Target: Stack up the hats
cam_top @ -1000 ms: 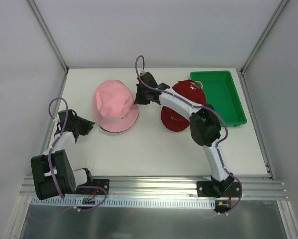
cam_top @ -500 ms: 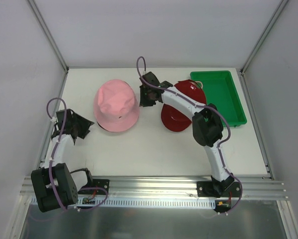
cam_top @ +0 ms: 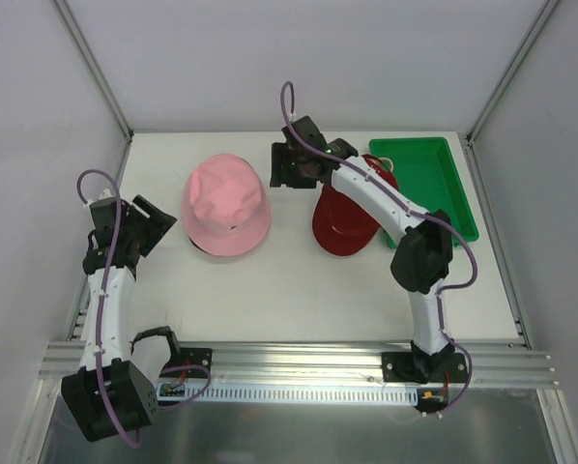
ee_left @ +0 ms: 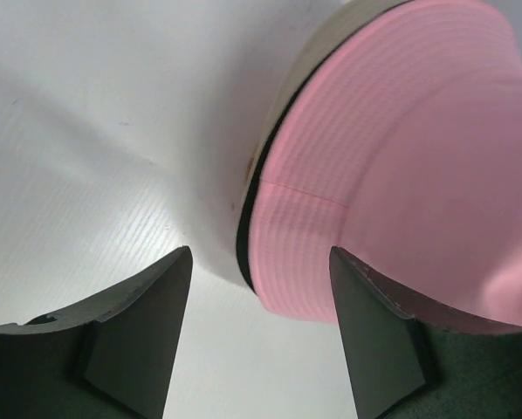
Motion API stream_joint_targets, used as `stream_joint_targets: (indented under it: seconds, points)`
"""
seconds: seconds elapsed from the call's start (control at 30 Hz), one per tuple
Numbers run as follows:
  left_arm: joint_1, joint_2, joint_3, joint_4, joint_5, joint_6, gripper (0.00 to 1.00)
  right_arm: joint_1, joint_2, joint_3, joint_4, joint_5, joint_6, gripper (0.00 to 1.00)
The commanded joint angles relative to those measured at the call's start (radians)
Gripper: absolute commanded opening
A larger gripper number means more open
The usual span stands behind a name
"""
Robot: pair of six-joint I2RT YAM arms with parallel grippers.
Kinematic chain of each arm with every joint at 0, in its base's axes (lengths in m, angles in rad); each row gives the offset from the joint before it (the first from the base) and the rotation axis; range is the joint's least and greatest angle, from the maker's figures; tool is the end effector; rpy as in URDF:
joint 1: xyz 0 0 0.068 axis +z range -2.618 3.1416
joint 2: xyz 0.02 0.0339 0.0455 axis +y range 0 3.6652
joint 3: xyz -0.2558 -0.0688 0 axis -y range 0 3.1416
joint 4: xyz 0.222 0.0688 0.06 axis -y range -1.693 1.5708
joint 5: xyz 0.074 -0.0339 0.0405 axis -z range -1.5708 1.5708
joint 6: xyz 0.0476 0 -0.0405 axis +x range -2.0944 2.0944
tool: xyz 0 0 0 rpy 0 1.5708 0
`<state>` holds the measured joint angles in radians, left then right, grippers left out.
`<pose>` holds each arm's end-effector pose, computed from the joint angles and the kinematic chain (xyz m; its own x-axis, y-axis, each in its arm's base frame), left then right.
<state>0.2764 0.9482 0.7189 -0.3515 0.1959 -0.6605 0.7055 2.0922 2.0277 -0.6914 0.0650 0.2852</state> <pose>0.1964 0.0461 0.2631 -0.3487 -0.7244 -0.5947 -0.4116 0.6884 -0.5973 0.3531 0.2967 0.2975 -0.6730 -0.2045 -0.7108 -0.4395 0.8835 0.1620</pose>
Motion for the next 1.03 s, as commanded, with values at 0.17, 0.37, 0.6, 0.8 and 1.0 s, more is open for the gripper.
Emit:
stream_joint_targets:
  seconds: [0.17, 0.37, 0.6, 0.8, 1.0]
  points:
    - [-0.044, -0.106, 0.122, -0.124, 0.208, 0.211, 0.66, 0.002, -0.302, -0.033, -0.036, 0.080, -0.073, 0.82]
    - [-0.120, -0.176, 0.129, -0.161, 0.189, 0.213, 0.67, 0.000, -0.570, -0.237, 0.016, 0.125, -0.093, 0.99]
    - [-0.132, -0.284, 0.116, -0.208, 0.151, 0.237, 0.68, 0.002, -0.788, -0.559, 0.019, 0.148, -0.087, 0.99]
    - [-0.141, -0.302, 0.093, -0.221, 0.151, 0.240, 0.68, 0.000, -0.911, -0.704, 0.059, 0.173, -0.080, 1.00]
    - [-0.144, -0.312, 0.076, -0.221, 0.148, 0.240, 0.69, 0.000, -0.925, -0.721, 0.069, 0.167, -0.084, 0.99]
